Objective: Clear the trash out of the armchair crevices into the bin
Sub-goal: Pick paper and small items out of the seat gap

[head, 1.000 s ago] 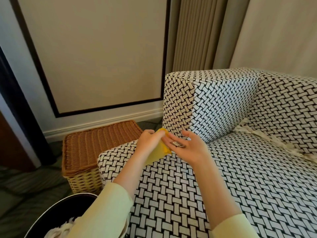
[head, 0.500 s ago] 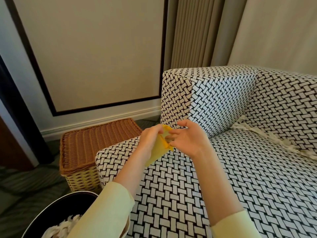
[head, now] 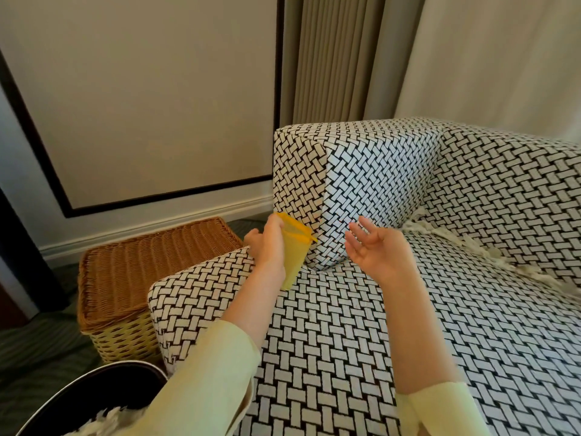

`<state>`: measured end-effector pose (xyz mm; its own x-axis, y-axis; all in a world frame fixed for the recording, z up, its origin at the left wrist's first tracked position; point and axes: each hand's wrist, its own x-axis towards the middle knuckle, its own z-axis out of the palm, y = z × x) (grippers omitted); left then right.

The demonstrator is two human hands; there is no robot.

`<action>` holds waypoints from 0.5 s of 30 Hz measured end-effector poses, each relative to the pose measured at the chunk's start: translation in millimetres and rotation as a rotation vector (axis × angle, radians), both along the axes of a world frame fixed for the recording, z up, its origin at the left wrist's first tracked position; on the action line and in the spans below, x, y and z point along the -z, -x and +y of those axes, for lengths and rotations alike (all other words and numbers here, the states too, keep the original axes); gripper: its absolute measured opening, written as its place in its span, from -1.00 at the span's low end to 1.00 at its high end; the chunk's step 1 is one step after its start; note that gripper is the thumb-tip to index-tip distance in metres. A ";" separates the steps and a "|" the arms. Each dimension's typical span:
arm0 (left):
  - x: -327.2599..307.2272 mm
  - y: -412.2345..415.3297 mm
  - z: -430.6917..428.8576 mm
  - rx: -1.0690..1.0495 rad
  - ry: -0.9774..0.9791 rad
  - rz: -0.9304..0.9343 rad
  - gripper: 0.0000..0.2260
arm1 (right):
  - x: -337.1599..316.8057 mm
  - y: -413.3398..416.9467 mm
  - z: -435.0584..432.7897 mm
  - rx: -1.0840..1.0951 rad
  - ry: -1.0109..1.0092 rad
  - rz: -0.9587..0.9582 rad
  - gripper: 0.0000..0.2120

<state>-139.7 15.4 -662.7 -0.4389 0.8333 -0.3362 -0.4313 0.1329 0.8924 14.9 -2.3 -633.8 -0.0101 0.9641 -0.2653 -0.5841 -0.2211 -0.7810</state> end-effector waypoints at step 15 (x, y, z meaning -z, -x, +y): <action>24.3 -99.4 -5.8 0.705 -0.319 1.220 -0.65 | 34.8 -51.7 50.5 0.168 0.120 -0.538 -0.73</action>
<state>-40.3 9.5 -687.1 0.2155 0.9600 0.1786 0.6770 -0.2787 0.6812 66.6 48.2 -668.5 0.3075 0.9034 -0.2988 -0.1468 -0.2652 -0.9529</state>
